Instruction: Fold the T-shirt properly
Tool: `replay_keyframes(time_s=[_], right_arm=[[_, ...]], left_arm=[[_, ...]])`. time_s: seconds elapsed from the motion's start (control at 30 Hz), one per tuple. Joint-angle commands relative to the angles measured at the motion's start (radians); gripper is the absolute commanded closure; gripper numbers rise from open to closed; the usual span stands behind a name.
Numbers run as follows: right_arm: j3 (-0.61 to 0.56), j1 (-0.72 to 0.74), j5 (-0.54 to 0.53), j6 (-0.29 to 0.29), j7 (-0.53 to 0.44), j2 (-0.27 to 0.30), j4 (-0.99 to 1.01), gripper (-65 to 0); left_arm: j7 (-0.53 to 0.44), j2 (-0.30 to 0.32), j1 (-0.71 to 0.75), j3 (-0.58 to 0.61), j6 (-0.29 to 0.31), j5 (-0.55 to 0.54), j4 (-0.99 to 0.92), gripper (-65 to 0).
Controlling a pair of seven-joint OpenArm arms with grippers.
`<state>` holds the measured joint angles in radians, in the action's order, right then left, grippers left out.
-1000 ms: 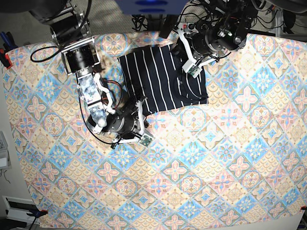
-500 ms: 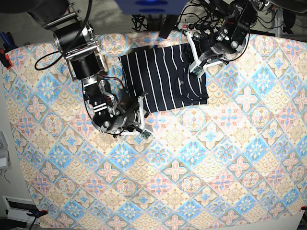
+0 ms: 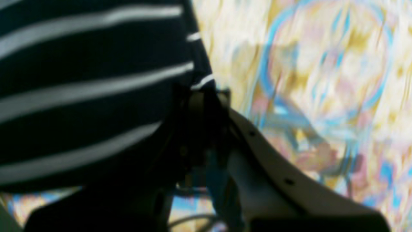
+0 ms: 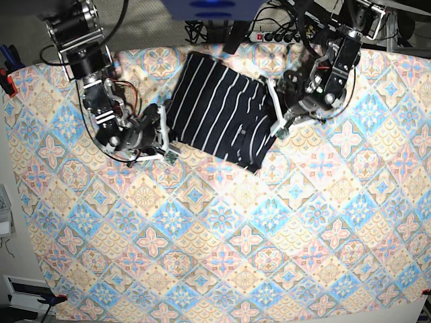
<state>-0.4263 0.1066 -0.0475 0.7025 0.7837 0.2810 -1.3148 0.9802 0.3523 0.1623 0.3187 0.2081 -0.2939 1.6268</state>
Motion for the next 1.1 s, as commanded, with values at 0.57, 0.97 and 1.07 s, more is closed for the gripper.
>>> replay_keyframes(time_s=[0.57, 0.97, 1.07], right_arm=[[0.129, -0.204, 0.024, -0.004, 0.049, 0.119, -0.451, -5.2], [-0.032, -0.192, 0.021, -0.004, 0.047, 0.028, -0.595, -5.2], [-0.062, -0.172, 0.021, -0.004, 0.049, -0.007, -0.595, -5.2]], left_arm=[[-0.004, -0.109, -0.149, -0.039, -0.098, 0.169, 0.066, -13.5], [-0.001, -0.206, 0.181, -0.376, -0.126, 0.072, 0.312, -13.5], [0.001, -0.240, 0.221, -0.387, -0.128, 0.075, 0.310, -13.5]])
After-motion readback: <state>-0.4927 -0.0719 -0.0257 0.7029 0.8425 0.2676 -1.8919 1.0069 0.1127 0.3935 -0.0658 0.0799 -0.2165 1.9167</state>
